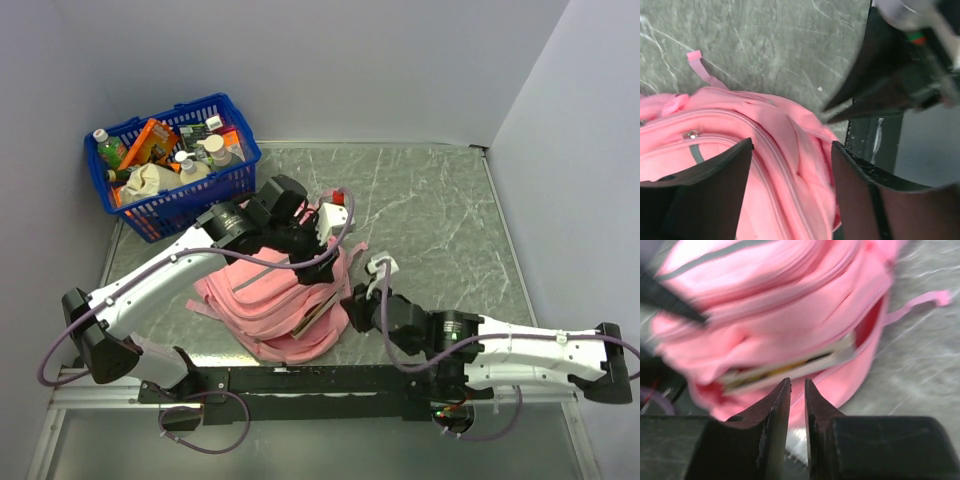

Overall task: Pack the student bag
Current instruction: Zip the student bag at the center of the board.

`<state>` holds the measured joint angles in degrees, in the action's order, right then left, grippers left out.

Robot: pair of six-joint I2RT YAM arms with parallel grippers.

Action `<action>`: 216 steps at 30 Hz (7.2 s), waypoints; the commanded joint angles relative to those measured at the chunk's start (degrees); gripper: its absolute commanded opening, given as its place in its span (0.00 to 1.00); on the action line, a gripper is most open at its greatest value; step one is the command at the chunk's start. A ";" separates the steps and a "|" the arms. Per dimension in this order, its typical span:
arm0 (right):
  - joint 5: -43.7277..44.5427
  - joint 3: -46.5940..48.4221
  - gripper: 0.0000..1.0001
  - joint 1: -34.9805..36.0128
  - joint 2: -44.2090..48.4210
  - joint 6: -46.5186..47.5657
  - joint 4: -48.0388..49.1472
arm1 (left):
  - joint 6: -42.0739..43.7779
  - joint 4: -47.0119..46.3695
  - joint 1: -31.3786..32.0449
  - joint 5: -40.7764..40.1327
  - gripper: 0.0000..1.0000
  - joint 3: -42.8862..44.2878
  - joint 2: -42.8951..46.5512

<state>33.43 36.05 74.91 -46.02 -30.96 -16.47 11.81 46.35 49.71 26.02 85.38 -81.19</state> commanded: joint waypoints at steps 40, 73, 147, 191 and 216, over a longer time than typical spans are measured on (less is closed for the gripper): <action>3.57 15.90 0.08 10.26 -44.26 -22.92 -24.67 | 16.40 1.64 -28.71 6.14 0.59 -21.75 21.26; 15.52 44.72 0.68 20.27 -57.85 -52.78 -51.82 | 8.31 -3.20 -22.82 4.13 0.59 -20.44 24.76; 0.58 16.95 0.00 13.59 -24.21 -20.54 -6.99 | 16.05 -9.50 11.27 -6.50 0.60 -41.70 35.84; -0.38 9.57 0.00 14.65 -19.55 -25.64 -11.38 | 21.49 -18.44 19.19 -24.11 0.01 -45.06 34.43; 7.26 11.68 0.00 21.59 -11.32 -46.37 -41.45 | 25.01 -12.51 18.75 -18.99 0.01 -46.36 35.40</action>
<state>36.93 47.81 94.63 -64.25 -69.80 -39.70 35.99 30.94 69.28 10.13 39.55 -47.24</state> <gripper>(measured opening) 0.134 0.010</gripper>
